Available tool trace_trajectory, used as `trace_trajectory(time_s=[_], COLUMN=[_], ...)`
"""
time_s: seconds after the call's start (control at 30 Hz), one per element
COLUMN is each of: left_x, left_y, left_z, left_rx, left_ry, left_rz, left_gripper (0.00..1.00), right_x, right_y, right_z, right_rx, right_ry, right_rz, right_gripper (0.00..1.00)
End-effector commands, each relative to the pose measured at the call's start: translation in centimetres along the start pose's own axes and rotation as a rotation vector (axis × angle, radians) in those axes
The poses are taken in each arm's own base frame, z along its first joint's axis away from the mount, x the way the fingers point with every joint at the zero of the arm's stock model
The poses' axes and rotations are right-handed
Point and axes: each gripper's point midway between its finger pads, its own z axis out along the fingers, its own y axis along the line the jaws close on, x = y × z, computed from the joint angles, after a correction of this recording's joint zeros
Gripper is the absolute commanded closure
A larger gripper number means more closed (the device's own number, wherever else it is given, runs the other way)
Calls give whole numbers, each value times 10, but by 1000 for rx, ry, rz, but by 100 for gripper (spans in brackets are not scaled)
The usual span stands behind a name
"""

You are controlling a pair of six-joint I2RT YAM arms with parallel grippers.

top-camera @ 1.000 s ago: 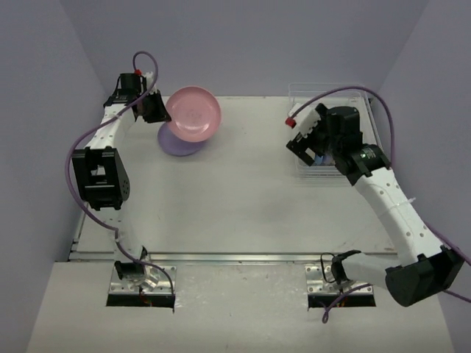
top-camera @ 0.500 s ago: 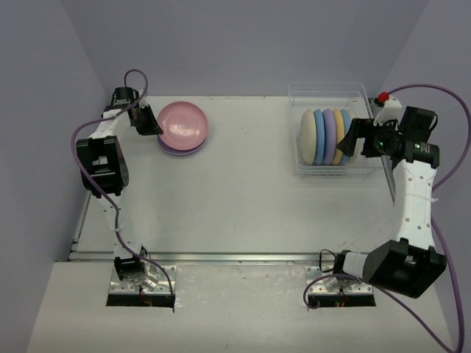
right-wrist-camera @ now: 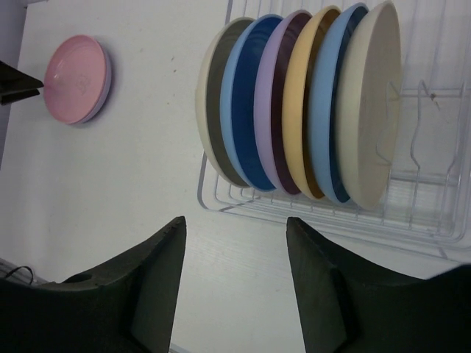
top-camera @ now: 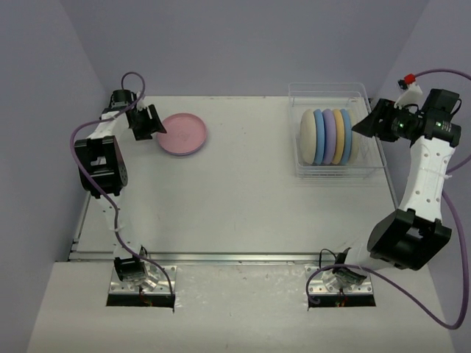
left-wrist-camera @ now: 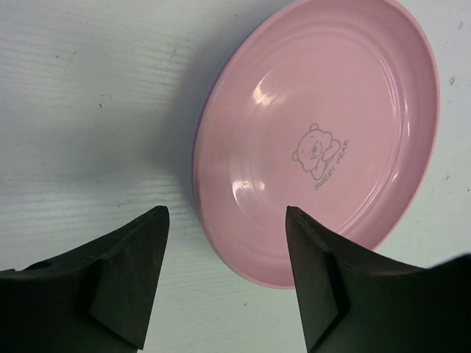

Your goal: Unload the plates from the dish rack

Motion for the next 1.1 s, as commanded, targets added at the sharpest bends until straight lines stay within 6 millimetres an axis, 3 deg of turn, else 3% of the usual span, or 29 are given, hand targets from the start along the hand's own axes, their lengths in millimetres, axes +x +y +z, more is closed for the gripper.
trace_trajectory(time_s=[0.0, 0.23, 0.33, 0.43, 0.5, 0.63, 0.77, 1.07], left_x=[-22, -39, -38, -28, -25, -1, 10, 15], left_y=[-16, -50, -72, -90, -111, -133, -151, -149], left_z=[-30, -87, -114, -128, -153, -166, -174, -167], left_rx=[22, 90, 92, 73, 91, 129, 182, 185], left_ry=[-80, -180, -230, -258, -322, -334, -327, -285], left_rz=[32, 161, 281, 379, 451, 504, 514, 494], left_gripper=[35, 27, 17, 9, 3, 0, 0, 0], right_x=[-24, -34, -37, -36, -32, -23, -16, 1], right_y=[1, -25, -32, -45, -55, -71, -84, -96], right_z=[-2, 15, 20, 31, 39, 52, 64, 83], right_rx=[-28, -61, -72, -80, -81, -77, -78, -114], right_ry=[-15, 42, 67, 107, 136, 174, 202, 256], right_rz=[-14, -35, -42, -55, -53, -61, -61, -53], right_gripper=[46, 58, 61, 62, 65, 67, 69, 71])
